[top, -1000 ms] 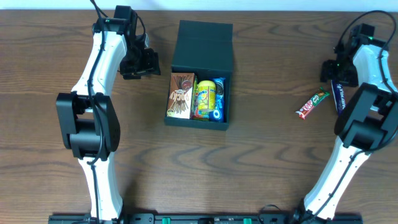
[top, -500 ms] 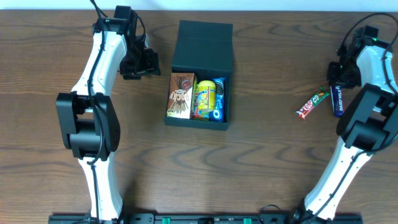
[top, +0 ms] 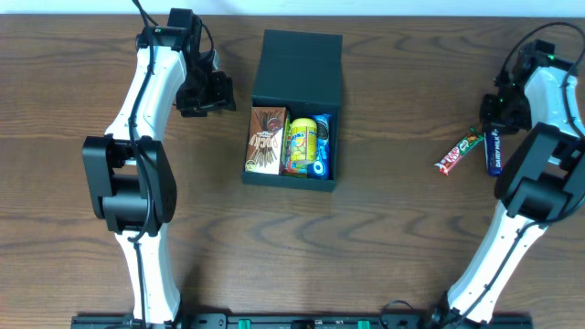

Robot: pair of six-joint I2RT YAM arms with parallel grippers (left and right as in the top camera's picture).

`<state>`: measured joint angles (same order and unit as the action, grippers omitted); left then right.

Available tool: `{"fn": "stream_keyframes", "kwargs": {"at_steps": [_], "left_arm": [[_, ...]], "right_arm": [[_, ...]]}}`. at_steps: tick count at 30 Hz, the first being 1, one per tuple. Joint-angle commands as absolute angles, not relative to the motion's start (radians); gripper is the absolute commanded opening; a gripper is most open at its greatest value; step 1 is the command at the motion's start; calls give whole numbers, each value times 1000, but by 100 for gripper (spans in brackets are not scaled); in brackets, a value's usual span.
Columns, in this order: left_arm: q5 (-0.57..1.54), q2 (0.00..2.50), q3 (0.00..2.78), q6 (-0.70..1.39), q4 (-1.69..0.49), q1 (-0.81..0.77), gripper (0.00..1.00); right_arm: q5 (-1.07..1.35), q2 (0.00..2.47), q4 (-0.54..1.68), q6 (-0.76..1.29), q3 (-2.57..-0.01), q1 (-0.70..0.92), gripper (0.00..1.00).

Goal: Pack container
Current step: 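Carry the blue bar left and lower it into the box's right side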

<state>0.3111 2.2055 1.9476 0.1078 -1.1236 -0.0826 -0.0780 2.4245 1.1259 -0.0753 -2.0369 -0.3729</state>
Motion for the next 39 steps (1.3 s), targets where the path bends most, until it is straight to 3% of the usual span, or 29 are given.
{"fn": "stream_keyframes", "kwargs": {"at_steps": [1, 9, 16, 29, 39], "left_arm": [[315, 2191, 1966, 113, -1130, -86, 68], [315, 2191, 1966, 112, -1130, -86, 68], [315, 2191, 1966, 113, -1138, -86, 68], [314, 2191, 1966, 113, -1165, -86, 68], [315, 2191, 1966, 113, -1182, -86, 68]], "right_arm": [[-68, 2416, 1156, -23, -2125, -378, 1], [39, 2336, 1273, 61, -2321, -332, 1], [243, 2270, 1331, 250, -2352, -178, 1], [111, 2274, 1366, 619, -2346, 274, 1], [25, 2276, 1369, 729, -2288, 427, 1]]}}
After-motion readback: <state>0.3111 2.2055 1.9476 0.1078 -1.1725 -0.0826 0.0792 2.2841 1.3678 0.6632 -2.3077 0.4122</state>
